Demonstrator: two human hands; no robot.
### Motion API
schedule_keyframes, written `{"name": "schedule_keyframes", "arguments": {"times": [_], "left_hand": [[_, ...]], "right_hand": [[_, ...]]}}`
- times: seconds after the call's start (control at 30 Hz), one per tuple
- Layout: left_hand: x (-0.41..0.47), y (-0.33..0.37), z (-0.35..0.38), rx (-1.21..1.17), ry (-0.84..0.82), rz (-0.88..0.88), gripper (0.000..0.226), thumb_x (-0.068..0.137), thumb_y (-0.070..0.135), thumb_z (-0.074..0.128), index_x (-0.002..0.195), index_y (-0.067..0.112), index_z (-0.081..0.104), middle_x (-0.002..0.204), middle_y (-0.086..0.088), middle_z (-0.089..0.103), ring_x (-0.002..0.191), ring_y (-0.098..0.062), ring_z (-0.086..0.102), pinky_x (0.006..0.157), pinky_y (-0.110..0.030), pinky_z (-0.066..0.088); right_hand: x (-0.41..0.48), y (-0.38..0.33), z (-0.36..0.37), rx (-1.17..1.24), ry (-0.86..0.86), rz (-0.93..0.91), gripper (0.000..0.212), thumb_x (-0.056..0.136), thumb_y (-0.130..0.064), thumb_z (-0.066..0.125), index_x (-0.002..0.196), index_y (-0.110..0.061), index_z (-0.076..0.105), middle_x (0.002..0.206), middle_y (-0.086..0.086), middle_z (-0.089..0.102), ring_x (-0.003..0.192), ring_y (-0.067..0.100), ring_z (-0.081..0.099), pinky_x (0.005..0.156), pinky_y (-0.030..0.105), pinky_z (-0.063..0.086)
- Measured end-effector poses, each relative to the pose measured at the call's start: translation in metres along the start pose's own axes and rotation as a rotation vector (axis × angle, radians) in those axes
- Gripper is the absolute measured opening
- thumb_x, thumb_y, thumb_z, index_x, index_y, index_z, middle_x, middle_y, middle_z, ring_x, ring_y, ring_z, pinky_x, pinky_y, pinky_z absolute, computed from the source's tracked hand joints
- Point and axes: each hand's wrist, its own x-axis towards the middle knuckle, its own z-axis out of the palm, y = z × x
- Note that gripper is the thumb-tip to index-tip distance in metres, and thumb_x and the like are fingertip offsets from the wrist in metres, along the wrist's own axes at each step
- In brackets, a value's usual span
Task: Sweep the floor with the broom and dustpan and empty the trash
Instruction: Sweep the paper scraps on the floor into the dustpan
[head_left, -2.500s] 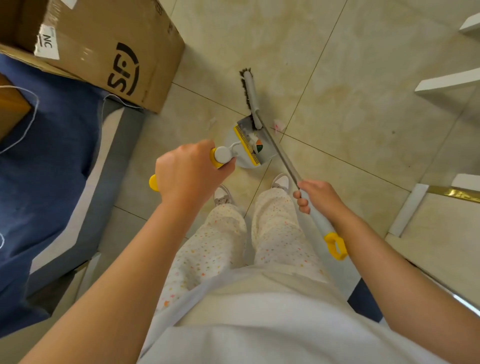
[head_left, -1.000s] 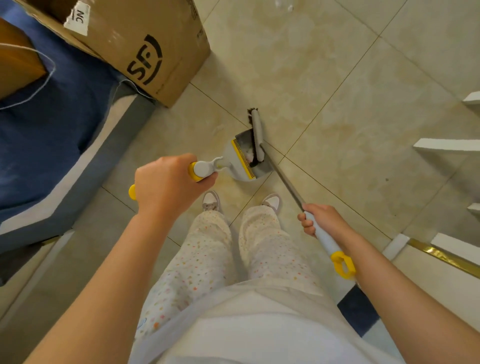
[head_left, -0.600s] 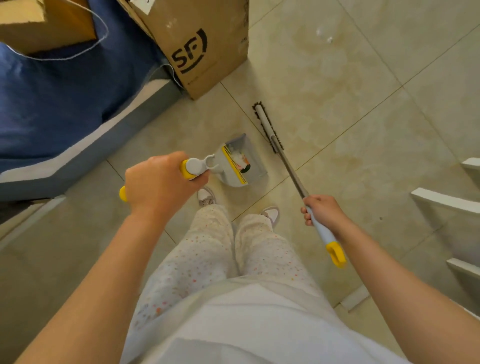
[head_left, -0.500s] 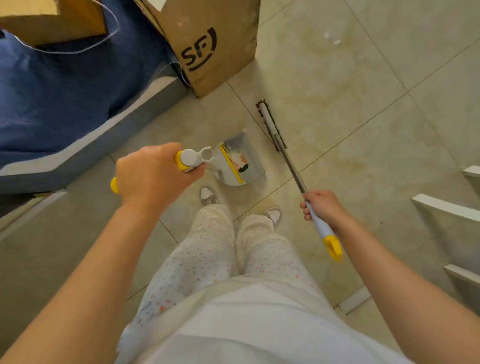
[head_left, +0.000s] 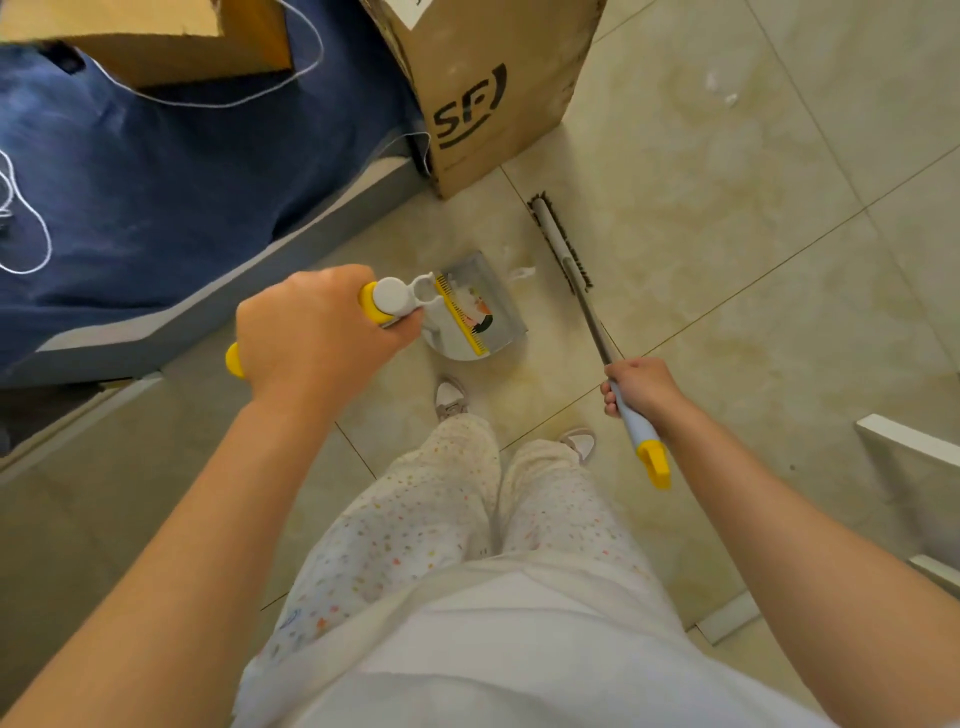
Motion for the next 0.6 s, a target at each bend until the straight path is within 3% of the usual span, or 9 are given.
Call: {"name": "schedule_keyframes", "arguments": {"times": [0.37, 0.6], "left_hand": [[0.03, -0.021, 0.014, -0.03, -0.063, -0.019, 0.05, 0.08, 0.058, 0.061, 0.056, 0.019, 0.042, 0.049, 0.004, 0.04, 0.047, -0.023, 0.044, 0.047, -0.018, 0.015], [0.038, -0.011, 0.015, -0.02, -0.063, -0.007, 0.05, 0.076, 0.052, 0.068, 0.052, 0.018, 0.04, 0.045, 0.003, 0.036, 0.039, -0.023, 0.037, 0.048, -0.015, 0.015]], "right_hand": [[0.01, -0.026, 0.056, -0.176, -0.074, 0.039, 0.009, 0.094, -0.003, 0.044, 0.085, -0.003, 0.047, 0.063, 0.011, 0.045, 0.048, 0.019, 0.04, 0.035, 0.018, 0.039], [-0.012, -0.036, 0.04, 0.122, -0.265, 0.222, 0.008, 0.096, -0.005, 0.041, 0.089, -0.002, 0.044, 0.063, 0.011, 0.043, 0.036, 0.012, 0.037, 0.032, 0.016, 0.03]]}}
